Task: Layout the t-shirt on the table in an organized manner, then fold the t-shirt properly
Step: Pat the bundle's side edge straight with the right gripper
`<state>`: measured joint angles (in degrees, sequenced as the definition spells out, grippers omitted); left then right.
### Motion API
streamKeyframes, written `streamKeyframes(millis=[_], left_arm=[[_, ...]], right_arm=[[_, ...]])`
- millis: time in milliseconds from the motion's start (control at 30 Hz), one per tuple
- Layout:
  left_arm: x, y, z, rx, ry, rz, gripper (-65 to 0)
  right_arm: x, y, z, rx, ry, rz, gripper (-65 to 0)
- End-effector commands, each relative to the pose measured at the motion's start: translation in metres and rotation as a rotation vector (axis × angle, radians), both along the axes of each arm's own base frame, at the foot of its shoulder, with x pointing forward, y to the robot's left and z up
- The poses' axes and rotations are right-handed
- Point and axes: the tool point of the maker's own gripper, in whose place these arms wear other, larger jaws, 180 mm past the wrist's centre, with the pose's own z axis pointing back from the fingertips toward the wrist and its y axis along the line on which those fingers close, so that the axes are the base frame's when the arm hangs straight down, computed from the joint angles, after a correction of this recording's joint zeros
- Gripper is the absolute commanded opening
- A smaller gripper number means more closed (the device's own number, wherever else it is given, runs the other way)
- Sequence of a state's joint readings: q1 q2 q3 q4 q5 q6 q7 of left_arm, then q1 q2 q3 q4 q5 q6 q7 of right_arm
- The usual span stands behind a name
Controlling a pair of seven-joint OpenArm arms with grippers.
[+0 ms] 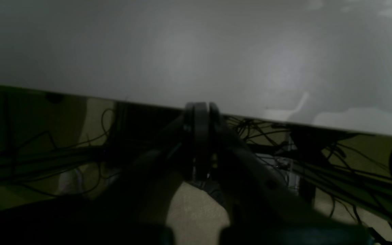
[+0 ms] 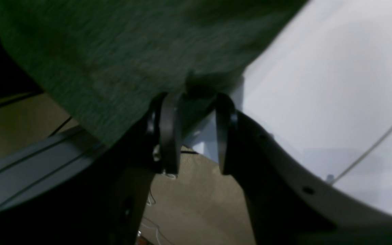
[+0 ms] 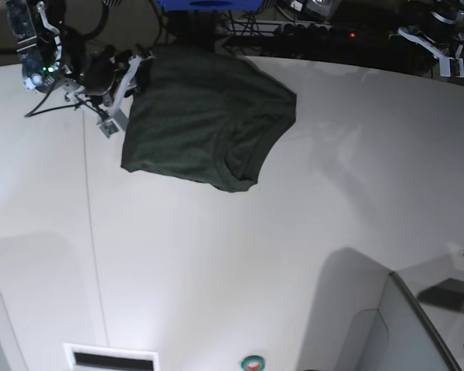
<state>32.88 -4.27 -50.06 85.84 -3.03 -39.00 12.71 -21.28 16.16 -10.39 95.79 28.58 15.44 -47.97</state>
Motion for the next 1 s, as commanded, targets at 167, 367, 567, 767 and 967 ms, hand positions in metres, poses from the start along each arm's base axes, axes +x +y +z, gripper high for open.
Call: streamKeyframes(millis=[167,367,567,767,967], left_arm=[[0.003,0.006,0.009,0.015,-0.032,-0.002,-65.0],[0.003,0.004,0.009,0.012,-0.033,0.000,-65.0],[0.003,0.004,0.009,0.012,-0.034,-0.001,-65.0],[0.003,0.005,0.009,0.013,-0.033,-0.001,-65.0],[0.002,0.005,0.007,0.009,-0.030,0.003,-65.0]], right_arm=[[0.005,0.008,0.029,0.034,-0.082,0.012,-49.5],[0.000,0.051,0.041,0.099,-0.106,0.132,-57.2],[-0.014,0.062,0.017,0.100,-0.032,0.174,-64.4],[-0.021,0.040,-0.003,0.058,0.012,0.141,-64.5],[-0.016,0.006,-0.006,0.012,0.013,0.051,-64.5]])
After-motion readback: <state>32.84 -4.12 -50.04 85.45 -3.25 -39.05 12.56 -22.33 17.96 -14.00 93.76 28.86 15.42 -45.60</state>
